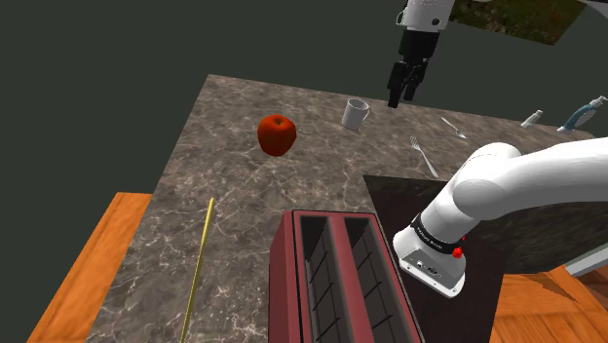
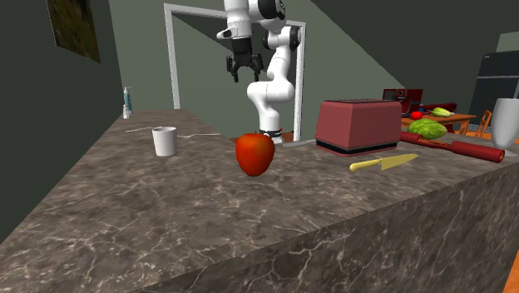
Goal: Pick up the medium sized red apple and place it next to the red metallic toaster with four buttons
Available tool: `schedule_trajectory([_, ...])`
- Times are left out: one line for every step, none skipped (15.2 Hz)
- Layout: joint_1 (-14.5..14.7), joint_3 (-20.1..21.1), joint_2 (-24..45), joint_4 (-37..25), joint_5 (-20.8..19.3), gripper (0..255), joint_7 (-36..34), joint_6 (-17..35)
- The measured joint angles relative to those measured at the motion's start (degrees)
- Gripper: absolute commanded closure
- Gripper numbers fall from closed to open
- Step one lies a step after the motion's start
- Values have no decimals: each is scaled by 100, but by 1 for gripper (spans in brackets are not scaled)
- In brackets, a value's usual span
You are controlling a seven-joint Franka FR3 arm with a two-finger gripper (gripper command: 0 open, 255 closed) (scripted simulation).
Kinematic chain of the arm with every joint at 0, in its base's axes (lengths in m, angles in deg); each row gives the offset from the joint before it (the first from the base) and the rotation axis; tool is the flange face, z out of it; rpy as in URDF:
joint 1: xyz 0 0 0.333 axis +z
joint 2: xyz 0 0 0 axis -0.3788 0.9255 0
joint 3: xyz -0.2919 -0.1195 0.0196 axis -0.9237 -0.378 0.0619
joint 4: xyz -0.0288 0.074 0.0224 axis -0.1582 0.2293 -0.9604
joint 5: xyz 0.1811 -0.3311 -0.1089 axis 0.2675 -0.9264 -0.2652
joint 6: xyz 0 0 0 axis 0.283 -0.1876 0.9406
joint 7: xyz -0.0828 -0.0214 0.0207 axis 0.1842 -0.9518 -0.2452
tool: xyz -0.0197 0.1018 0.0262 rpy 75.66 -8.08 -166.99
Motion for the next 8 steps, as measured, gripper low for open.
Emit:
schedule_trajectory([0, 0, 0, 0, 0, 0, 0, 0])
schedule_trajectory([23, 18, 4, 40, 19, 0, 7, 111])
schedule_trajectory([55, 37, 1, 128, 39, 0, 27, 305])
schedule_trajectory([84, 41, 56, 215, 46, 0, 73, 570])
schedule_trajectory([133, 82, 81, 342, 84, 0, 81, 868])
schedule_trajectory([179, 115, 130, 440, 115, 0, 102, 1167])
schedule_trajectory([215, 129, 199, 516, 131, 0, 145, 1464])
schedule_trajectory([263, 163, 238, 584, 160, 0, 166, 1733])
